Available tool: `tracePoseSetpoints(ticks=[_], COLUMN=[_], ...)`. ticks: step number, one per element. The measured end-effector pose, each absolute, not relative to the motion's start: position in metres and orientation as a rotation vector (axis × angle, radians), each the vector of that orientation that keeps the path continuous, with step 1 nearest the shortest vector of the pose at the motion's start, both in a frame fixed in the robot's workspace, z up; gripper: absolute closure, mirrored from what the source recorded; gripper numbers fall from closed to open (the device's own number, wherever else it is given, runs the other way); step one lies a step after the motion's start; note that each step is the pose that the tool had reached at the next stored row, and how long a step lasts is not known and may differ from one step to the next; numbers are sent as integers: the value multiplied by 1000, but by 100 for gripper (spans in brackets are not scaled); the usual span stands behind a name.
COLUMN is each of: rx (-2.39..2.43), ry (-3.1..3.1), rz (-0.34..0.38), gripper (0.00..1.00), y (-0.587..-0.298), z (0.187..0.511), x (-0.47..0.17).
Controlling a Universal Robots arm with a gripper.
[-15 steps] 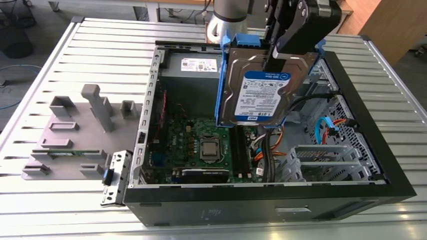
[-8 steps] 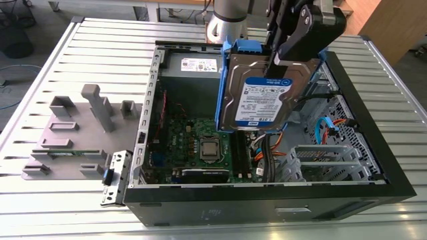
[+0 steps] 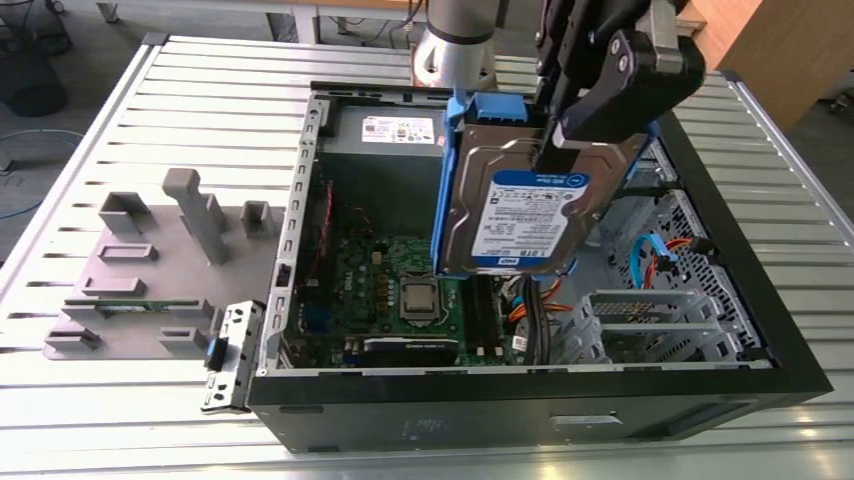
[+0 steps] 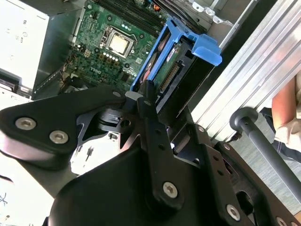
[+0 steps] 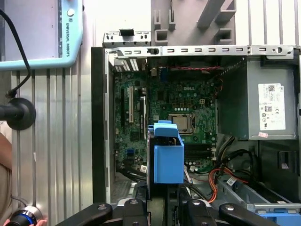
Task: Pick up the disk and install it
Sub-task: 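Pick up the disk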
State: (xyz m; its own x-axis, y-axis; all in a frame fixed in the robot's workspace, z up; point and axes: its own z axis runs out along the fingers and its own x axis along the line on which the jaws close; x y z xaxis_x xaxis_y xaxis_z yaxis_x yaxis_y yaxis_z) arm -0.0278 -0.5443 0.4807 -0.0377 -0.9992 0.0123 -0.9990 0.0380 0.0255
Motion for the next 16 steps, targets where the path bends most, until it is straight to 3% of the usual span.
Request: tracePoseSetpoints(ticks=[16], rx=[2160], ry=[-2244], rz=[-16], gripper=[65], y=[-557], z=[479], x=[-25])
